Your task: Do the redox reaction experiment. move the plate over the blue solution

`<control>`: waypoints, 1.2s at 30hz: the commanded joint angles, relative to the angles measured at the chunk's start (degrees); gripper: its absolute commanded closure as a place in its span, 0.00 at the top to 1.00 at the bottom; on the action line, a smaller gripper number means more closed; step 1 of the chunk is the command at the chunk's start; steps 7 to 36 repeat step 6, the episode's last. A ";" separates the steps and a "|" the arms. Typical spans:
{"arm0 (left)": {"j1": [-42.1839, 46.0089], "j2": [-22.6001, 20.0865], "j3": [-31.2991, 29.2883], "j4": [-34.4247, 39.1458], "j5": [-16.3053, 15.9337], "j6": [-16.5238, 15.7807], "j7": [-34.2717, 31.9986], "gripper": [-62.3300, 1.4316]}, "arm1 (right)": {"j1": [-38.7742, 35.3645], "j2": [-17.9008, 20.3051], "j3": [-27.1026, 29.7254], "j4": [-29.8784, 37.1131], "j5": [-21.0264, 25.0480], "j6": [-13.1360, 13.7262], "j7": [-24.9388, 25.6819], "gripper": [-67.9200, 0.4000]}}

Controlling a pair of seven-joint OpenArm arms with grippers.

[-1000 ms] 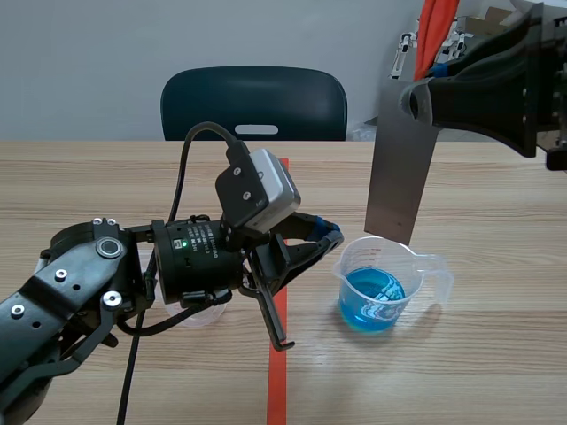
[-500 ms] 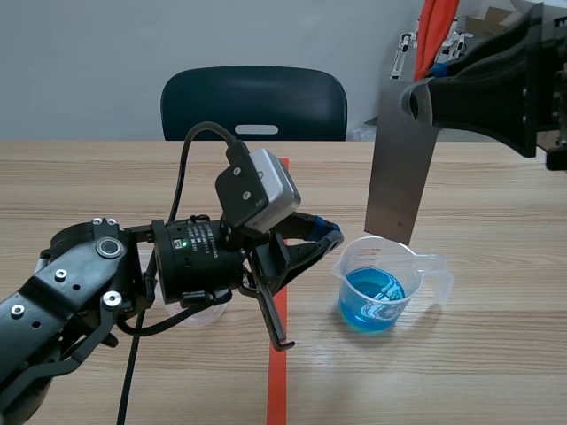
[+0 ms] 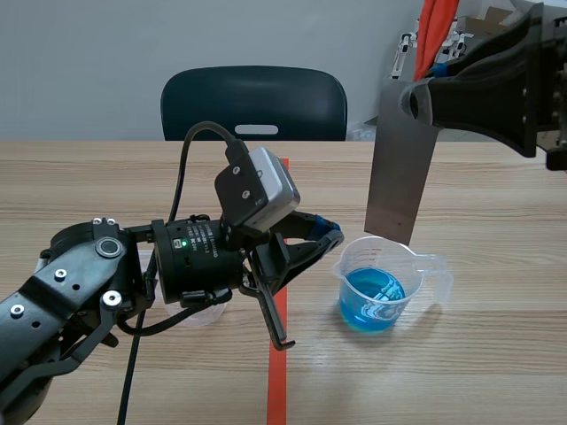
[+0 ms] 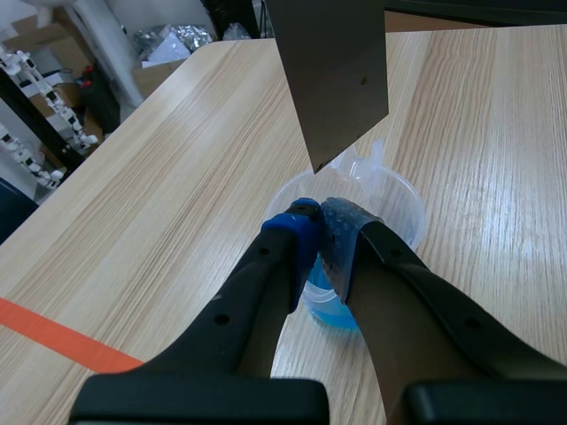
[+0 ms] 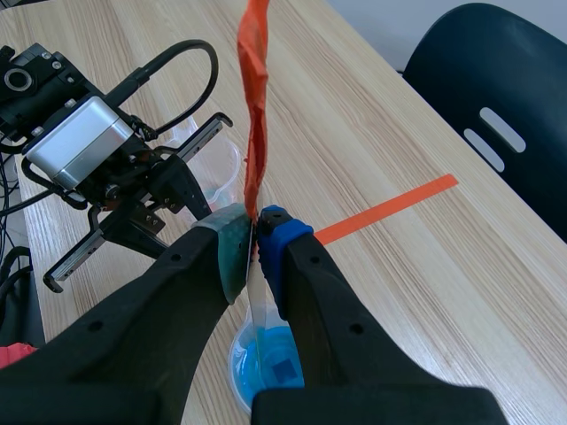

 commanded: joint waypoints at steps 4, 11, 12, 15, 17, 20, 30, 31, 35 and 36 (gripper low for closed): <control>-0.31 0.44 -0.17 1.14 -0.83 -0.09 -0.57 0.08 | 0.66 0.50 0.20 0.26 0.63 0.68 0.63 0.01; -0.31 0.44 -0.17 1.14 -0.83 -0.09 -0.57 0.08 | 0.66 0.50 0.20 0.26 0.63 0.68 0.63 0.01; -0.31 0.44 -0.17 1.14 -0.83 -0.09 -0.57 0.08 | 0.66 0.50 0.20 0.26 0.63 0.68 0.63 0.01; -0.31 0.44 -0.17 1.14 -0.83 -0.09 -0.57 0.08 | 0.66 0.50 0.20 0.26 0.63 0.68 0.63 0.01; -0.31 0.44 -0.17 1.14 -0.83 -0.09 -0.57 0.08 | 0.66 0.50 0.20 0.26 0.63 0.68 0.63 0.01; -0.31 0.44 -0.17 1.14 -0.83 -0.09 -0.57 0.08 | 0.66 0.50 0.20 0.26 0.63 0.68 0.63 0.01; -0.31 0.44 -0.17 1.14 -0.83 -0.09 -0.57 0.08 | 0.66 0.50 0.20 0.26 0.63 0.68 0.63 0.01; -0.31 0.44 -0.17 1.14 -0.83 -0.09 -0.57 0.08 | 0.66 0.50 0.20 0.26 0.63 0.68 0.63 0.01; -0.31 0.44 -0.17 1.14 -0.83 -0.09 -0.57 0.08 | 0.66 0.50 0.20 0.26 0.63 0.68 0.63 0.01; -0.31 0.44 -0.17 1.14 -0.83 -0.09 -0.57 0.08 | 0.66 0.50 0.20 0.26 0.63 0.68 0.63 0.01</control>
